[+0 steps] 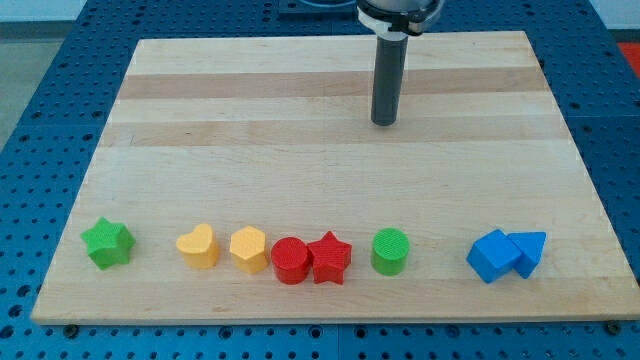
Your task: Slide your arm at center
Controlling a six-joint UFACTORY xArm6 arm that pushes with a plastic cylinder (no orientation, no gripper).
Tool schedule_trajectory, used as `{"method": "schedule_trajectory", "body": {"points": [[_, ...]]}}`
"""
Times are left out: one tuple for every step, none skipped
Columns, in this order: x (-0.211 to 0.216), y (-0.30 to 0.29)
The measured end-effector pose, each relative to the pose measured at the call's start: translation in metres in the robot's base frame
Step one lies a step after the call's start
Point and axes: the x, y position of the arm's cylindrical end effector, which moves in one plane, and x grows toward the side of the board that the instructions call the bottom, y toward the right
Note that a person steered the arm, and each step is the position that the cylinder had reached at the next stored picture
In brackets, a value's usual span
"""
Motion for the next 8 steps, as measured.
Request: {"method": "schedule_trajectory", "body": {"points": [[0.0, -0.001], [0.0, -0.001], [0.0, -0.011], [0.0, -0.029], [0.0, -0.047], [0.0, -0.051], [0.0, -0.051], [0.0, -0.051]]}}
